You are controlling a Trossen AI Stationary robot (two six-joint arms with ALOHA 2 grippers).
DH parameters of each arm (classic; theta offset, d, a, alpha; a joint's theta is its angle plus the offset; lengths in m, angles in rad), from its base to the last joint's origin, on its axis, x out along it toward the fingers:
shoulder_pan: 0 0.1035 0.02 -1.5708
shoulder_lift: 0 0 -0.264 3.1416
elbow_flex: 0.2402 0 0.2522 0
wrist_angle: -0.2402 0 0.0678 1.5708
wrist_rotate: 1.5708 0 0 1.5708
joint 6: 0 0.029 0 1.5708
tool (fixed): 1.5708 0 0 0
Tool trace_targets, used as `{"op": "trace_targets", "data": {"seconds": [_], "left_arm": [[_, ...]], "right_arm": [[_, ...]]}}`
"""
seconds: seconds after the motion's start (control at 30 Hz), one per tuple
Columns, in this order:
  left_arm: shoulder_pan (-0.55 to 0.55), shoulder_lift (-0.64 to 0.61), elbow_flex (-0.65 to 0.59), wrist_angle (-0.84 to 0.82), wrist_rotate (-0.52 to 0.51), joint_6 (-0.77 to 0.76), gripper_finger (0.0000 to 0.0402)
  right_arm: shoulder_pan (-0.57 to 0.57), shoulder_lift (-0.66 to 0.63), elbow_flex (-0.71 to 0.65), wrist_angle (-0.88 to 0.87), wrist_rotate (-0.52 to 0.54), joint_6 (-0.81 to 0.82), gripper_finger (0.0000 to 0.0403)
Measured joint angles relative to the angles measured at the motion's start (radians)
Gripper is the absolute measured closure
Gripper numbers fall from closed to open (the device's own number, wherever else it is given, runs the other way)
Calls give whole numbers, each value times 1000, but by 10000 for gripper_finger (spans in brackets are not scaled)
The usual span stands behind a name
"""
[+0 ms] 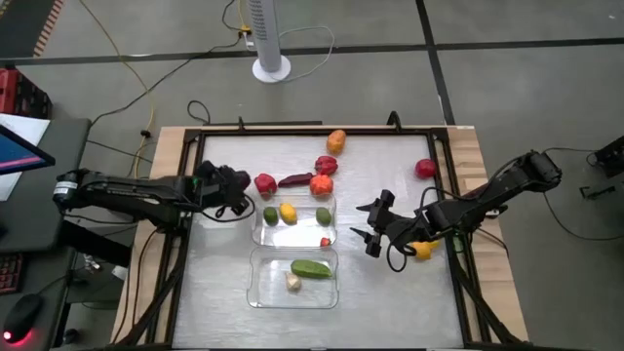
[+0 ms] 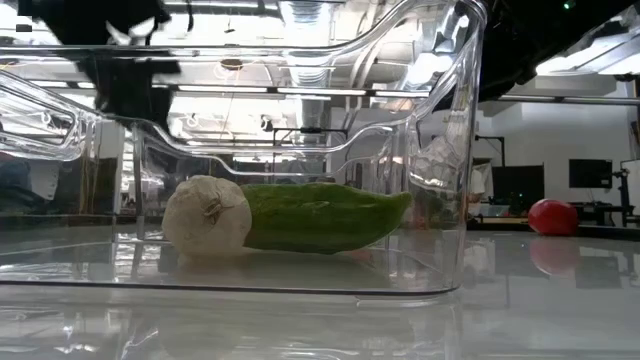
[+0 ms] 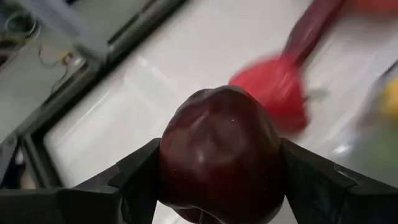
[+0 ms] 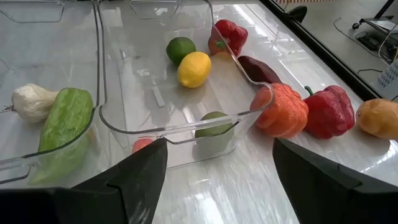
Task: Sort produce into baskets
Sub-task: Put the apple into the top transparent bin
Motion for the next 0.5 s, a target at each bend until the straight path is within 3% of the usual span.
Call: {"op": "trace_targets", "data": {"seconds": [0.13, 0.37, 0.5], "left_arm": [[-48, -11, 80, 72, 57, 81, 137], [-127, 12, 69, 375, 446, 165, 137], [-157, 59, 66, 404, 448, 131, 131]], "right_arm": [[0, 0, 0, -1, 0, 0, 85], [0, 0, 0, -4, 0, -1, 85], [0, 0, 0, -8, 0, 0, 85]]}}
